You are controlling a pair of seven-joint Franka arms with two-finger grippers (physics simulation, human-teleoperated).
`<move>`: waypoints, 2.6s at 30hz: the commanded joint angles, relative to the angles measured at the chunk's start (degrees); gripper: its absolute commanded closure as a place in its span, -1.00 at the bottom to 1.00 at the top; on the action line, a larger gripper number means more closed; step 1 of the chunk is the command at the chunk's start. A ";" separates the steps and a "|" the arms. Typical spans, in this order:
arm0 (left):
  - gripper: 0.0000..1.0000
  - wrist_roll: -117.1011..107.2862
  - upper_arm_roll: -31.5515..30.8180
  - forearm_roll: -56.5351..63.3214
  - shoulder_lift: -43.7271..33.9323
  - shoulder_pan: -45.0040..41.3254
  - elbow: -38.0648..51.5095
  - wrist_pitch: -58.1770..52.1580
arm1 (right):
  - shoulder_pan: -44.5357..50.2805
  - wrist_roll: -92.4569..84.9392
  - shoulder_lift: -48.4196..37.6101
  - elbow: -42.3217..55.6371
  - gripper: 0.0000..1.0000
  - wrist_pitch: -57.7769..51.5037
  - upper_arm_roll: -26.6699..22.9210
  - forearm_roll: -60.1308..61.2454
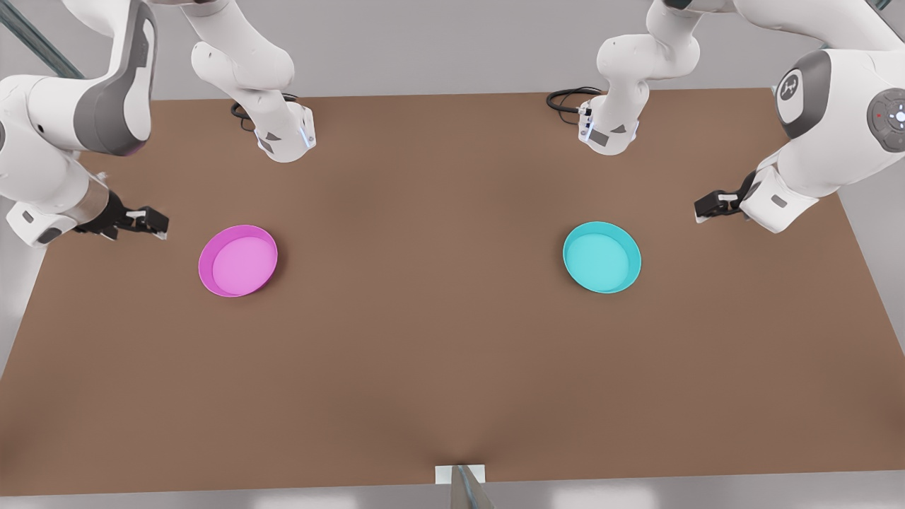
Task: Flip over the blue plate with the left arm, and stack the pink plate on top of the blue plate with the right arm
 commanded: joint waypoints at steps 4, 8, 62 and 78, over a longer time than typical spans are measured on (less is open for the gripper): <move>-1.00 -0.75 1.91 -0.35 2.66 0.40 -9.69 7.59 | 1.16 -2.30 -0.11 0.03 -1.00 2.64 0.06 0.02; -1.00 35.88 5.52 -3.78 12.50 3.39 -22.28 29.50 | 1.25 -2.21 -0.11 0.03 -1.00 2.73 0.06 0.02; 0.42 53.30 9.04 -16.96 23.06 -3.03 -38.10 44.19 | 1.25 -2.03 0.33 -0.06 -1.00 2.64 0.06 0.11; 0.57 -8.71 9.21 -6.16 10.22 -14.36 -16.93 25.99 | 0.37 -2.38 0.77 -0.06 -1.00 2.64 -0.03 1.86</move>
